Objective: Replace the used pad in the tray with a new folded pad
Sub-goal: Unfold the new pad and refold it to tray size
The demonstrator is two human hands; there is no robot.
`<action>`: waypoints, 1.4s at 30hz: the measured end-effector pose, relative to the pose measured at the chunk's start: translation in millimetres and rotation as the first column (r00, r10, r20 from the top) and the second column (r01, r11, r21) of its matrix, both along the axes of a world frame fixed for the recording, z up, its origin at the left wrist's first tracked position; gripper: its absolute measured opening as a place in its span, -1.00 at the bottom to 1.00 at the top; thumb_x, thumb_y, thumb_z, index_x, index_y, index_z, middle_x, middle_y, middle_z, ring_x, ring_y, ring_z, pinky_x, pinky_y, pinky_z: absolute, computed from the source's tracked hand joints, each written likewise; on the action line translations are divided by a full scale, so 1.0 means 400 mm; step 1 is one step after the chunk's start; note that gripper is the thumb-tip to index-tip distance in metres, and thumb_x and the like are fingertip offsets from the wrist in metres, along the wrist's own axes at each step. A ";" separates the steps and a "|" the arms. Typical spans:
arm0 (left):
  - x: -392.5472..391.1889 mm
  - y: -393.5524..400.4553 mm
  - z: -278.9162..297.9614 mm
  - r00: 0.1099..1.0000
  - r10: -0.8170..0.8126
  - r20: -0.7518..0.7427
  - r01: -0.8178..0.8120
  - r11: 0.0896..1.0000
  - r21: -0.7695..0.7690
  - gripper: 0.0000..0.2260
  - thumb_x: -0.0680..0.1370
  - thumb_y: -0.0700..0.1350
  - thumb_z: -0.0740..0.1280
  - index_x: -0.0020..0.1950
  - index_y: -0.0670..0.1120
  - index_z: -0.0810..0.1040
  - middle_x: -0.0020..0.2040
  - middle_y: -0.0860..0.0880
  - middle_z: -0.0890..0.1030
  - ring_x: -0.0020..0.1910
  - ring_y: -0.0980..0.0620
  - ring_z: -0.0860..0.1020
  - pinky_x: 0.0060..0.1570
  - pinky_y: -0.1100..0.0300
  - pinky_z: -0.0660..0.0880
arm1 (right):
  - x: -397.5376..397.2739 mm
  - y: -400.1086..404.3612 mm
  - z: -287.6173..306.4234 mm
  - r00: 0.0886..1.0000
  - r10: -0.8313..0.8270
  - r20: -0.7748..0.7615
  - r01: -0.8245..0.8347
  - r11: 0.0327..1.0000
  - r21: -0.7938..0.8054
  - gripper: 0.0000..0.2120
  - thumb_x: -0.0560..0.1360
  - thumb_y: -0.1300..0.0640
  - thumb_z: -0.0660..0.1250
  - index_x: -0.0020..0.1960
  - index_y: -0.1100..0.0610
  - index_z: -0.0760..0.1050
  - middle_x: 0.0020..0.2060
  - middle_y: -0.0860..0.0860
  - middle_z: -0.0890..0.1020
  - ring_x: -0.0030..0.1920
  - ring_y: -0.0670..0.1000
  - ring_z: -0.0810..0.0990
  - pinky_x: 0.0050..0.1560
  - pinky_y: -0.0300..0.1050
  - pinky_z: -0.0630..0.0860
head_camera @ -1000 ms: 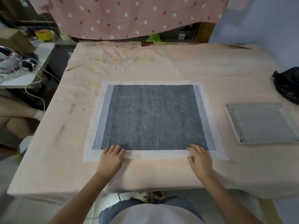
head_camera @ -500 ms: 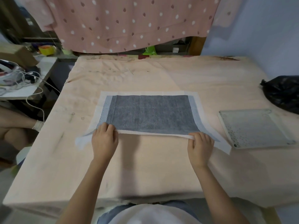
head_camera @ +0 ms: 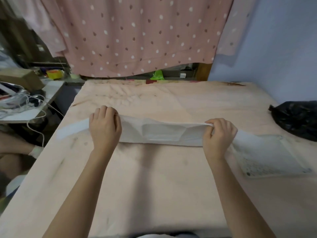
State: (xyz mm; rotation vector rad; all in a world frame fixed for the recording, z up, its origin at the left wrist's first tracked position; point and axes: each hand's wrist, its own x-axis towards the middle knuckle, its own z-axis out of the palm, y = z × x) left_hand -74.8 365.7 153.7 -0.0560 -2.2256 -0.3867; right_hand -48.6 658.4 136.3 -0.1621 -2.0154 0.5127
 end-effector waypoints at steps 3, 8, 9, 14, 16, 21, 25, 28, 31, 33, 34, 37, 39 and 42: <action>-0.016 -0.011 0.024 1.000 -0.006 -0.021 0.006 1.000 -0.011 -0.83 0.48 -0.23 0.09 -0.21 -0.22 0.44 -0.27 -0.19 0.48 -0.30 -0.17 0.41 -0.21 0.00 0.26 | -0.011 -0.001 0.027 1.000 -0.020 -0.020 0.020 1.000 0.016 -0.82 0.30 0.46 0.26 -0.27 0.22 0.54 -0.29 0.11 0.62 -0.22 0.18 0.52 -0.01 -0.01 0.29; -0.016 -0.032 0.069 0.989 -0.007 -0.149 0.001 0.999 -0.039 -0.87 0.47 -0.27 0.11 -0.22 -0.21 0.41 -0.30 -0.20 0.44 -0.33 -0.15 0.36 -0.24 0.07 0.18 | -0.014 -0.005 0.076 0.987 -0.044 -0.158 0.046 0.999 0.006 -0.82 0.30 0.44 0.20 -0.28 0.24 0.53 -0.33 0.13 0.59 -0.23 0.10 0.41 -0.04 -0.05 0.26; -0.016 -0.034 0.078 0.987 -0.009 -0.161 0.002 0.999 -0.043 -0.88 0.47 -0.28 0.11 -0.22 -0.22 0.41 -0.30 -0.21 0.43 -0.32 -0.15 0.36 -0.24 0.06 0.19 | -0.016 -0.007 0.086 0.985 -0.043 -0.169 0.044 0.999 0.005 -0.82 0.31 0.44 0.20 -0.28 0.25 0.53 -0.34 0.13 0.59 -0.23 0.07 0.38 -0.05 -0.06 0.25; -0.020 -0.036 0.146 0.987 -0.022 -0.159 0.014 0.999 -0.052 -0.87 0.48 -0.27 0.12 -0.20 -0.24 0.44 -0.27 -0.23 0.45 -0.30 -0.16 0.39 -0.25 -0.01 0.26 | -0.026 -0.010 0.154 0.980 -0.039 -0.193 0.043 0.999 0.020 -0.84 0.31 0.48 0.21 -0.31 0.29 0.49 -0.38 0.18 0.54 -0.29 0.16 0.43 -0.07 -0.05 0.23; -0.010 -0.042 0.185 0.973 -0.061 -0.221 0.048 0.997 -0.066 -0.89 0.46 -0.30 0.14 -0.22 -0.24 0.43 -0.30 -0.24 0.45 -0.34 -0.16 0.38 -0.31 -0.02 0.26 | -0.016 -0.007 0.195 0.963 -0.042 -0.264 0.048 0.999 0.016 -0.84 0.28 0.49 0.20 -0.35 0.29 0.47 -0.41 0.19 0.52 -0.29 0.12 0.36 -0.10 -0.10 0.18; 0.009 -0.052 0.299 0.910 -0.072 -0.409 0.048 0.996 -0.071 -0.93 0.38 -0.36 0.18 -0.28 -0.22 0.39 -0.36 -0.23 0.42 -0.41 -0.13 0.31 -0.36 0.04 0.19 | 0.014 -0.001 0.314 0.895 -0.028 -0.445 0.059 0.997 0.057 -0.84 0.22 0.47 0.15 -0.38 0.27 0.40 -0.46 0.20 0.46 -0.31 0.09 0.26 -0.15 -0.07 0.16; -0.020 -0.059 0.363 0.908 -0.073 -0.412 0.045 0.996 -0.076 -0.93 0.39 -0.34 0.18 -0.28 -0.23 0.41 -0.37 -0.23 0.44 -0.42 -0.09 0.32 -0.35 0.11 0.15 | -0.010 -0.001 0.386 0.886 -0.034 -0.462 0.079 0.994 0.079 -0.83 0.21 0.50 0.18 -0.36 0.27 0.43 -0.44 0.19 0.47 -0.31 0.12 0.29 -0.13 -0.05 0.19; -0.076 -0.063 0.376 0.938 -0.074 -0.339 0.043 0.994 -0.098 -0.92 0.42 -0.30 0.17 -0.28 -0.22 0.40 -0.37 -0.21 0.43 -0.42 -0.05 0.29 -0.35 0.14 0.13 | -0.068 0.000 0.393 0.923 -0.054 -0.380 0.101 0.989 0.104 -0.87 0.26 0.45 0.20 -0.36 0.27 0.42 -0.44 0.18 0.47 -0.30 0.10 0.32 -0.15 -0.05 0.17; -0.159 -0.074 0.349 0.973 -0.079 -0.215 0.036 0.979 -0.199 -0.88 0.46 -0.25 0.18 -0.26 -0.23 0.43 -0.33 -0.24 0.48 -0.41 -0.16 0.42 -0.35 0.13 0.15 | -0.144 -0.004 0.365 0.970 -0.041 -0.239 0.082 0.983 0.163 -0.87 0.33 0.41 0.22 -0.35 0.26 0.44 -0.42 0.17 0.50 -0.32 0.14 0.44 -0.15 -0.05 0.16; -0.216 -0.083 0.316 0.992 -0.079 -0.103 0.054 0.972 -0.228 -0.86 0.49 -0.23 0.19 -0.24 -0.25 0.45 -0.29 -0.26 0.51 -0.36 -0.22 0.48 -0.36 0.11 0.15 | -0.195 -0.006 0.331 0.997 -0.031 -0.072 0.046 0.975 0.218 -0.85 0.41 0.34 0.18 -0.29 0.24 0.47 -0.36 0.16 0.54 -0.25 0.15 0.45 -0.10 -0.03 0.17; -0.242 -0.086 0.294 0.997 -0.070 -0.032 0.061 0.971 -0.231 -0.86 0.50 -0.24 0.20 -0.22 -0.26 0.46 -0.25 -0.27 0.53 -0.32 -0.24 0.49 -0.37 0.10 0.16 | -0.219 -0.005 0.307 0.999 -0.034 0.034 0.025 0.968 0.251 -0.83 0.46 0.29 0.15 -0.24 0.22 0.49 -0.31 0.15 0.56 -0.20 0.14 0.44 -0.07 -0.01 0.19; -0.306 -0.093 0.216 0.982 -0.030 0.188 0.080 0.962 -0.260 -0.85 0.54 -0.22 0.19 -0.08 -0.28 0.50 -0.12 -0.29 0.55 -0.18 -0.28 0.52 -0.31 0.04 0.24 | -0.284 0.000 0.225 0.959 -0.087 0.270 -0.020 0.929 0.370 -0.77 0.54 0.21 0.09 -0.13 0.18 0.51 -0.20 0.12 0.60 -0.11 0.14 0.45 -0.01 0.02 0.24; -0.337 -0.096 0.164 0.949 -0.008 0.315 0.103 0.953 -0.286 -0.82 0.56 -0.20 0.17 0.02 -0.27 0.50 -0.04 -0.28 0.56 -0.11 -0.29 0.53 -0.23 0.03 0.31 | -0.321 0.001 0.172 0.917 -0.111 0.383 -0.071 0.900 0.429 -0.77 0.55 0.20 0.11 -0.07 0.16 0.54 -0.12 0.11 0.63 -0.04 0.14 0.47 0.02 0.02 0.27; -0.377 -0.089 0.087 0.869 -0.006 0.495 0.168 0.944 -0.284 -0.79 0.58 -0.19 0.13 0.10 -0.23 0.48 0.09 -0.25 0.55 0.03 -0.23 0.52 -0.04 0.04 0.36 | -0.371 0.004 0.096 0.821 -0.167 0.547 -0.143 0.866 0.480 -0.79 0.54 0.23 0.15 0.03 0.12 0.55 -0.01 0.09 0.63 0.06 0.14 0.48 0.11 0.03 0.28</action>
